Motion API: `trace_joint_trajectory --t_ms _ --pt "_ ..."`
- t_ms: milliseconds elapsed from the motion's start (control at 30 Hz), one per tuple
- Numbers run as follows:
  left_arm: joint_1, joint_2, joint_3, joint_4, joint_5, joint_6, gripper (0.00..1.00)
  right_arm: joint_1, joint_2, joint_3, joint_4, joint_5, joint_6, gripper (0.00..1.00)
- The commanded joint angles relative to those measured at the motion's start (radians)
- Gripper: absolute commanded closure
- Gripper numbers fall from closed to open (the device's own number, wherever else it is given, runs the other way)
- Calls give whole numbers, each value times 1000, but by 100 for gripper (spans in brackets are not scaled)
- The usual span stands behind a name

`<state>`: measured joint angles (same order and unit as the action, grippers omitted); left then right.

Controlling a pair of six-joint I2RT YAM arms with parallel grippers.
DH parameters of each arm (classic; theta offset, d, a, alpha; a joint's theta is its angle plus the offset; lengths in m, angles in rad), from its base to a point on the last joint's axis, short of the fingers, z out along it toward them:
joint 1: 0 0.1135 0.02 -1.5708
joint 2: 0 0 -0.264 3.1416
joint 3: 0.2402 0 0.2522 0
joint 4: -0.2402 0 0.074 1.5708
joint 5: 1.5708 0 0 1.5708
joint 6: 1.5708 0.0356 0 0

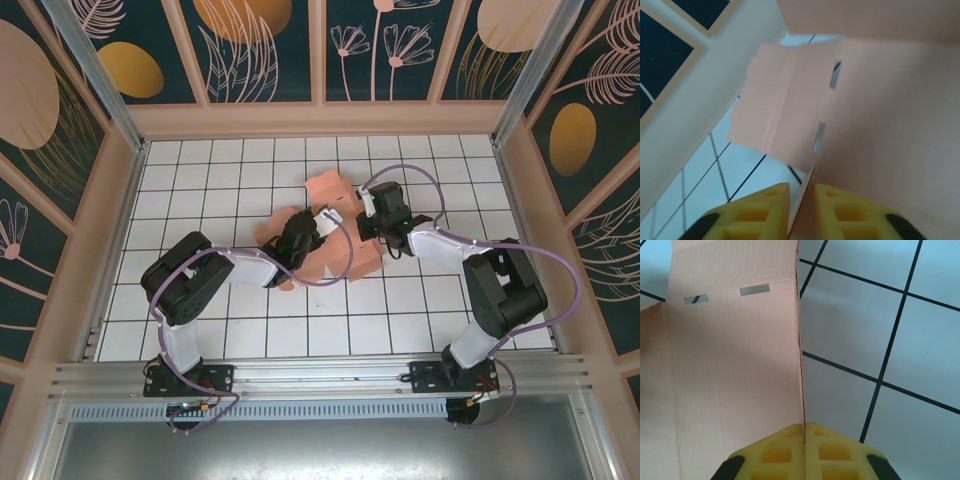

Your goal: Fold the paper box

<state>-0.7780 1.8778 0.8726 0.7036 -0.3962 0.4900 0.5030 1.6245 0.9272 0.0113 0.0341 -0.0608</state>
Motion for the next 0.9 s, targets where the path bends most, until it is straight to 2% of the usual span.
trace_joint_trajectory --t_ms 0,133,233,400,567,667,800,867 --pt "15 -63 33 -32 132 -192 75 -6 8 27 13 29 12 100" --pt "62 -129 30 -19 261 -397 49 -5 -3 18 11 42 1 100" --pt "113 -158 57 -41 341 -603 33 -3 -7 11 13 54 -8 100" --pt "134 -157 158 -187 353 -785 4 3 -11 13 7 58 -6 100" --pt "138 -246 120 -230 259 -880 1 3 31 82 -99 109 94 100" --pt "140 -303 63 -279 230 -979 1 3 92 183 -284 140 199 100" --pt "139 -338 -48 -265 386 -1100 3 3 165 276 -494 177 349 100" --pt "138 -330 -102 -257 410 -1126 4 4 182 284 -545 205 414 100"
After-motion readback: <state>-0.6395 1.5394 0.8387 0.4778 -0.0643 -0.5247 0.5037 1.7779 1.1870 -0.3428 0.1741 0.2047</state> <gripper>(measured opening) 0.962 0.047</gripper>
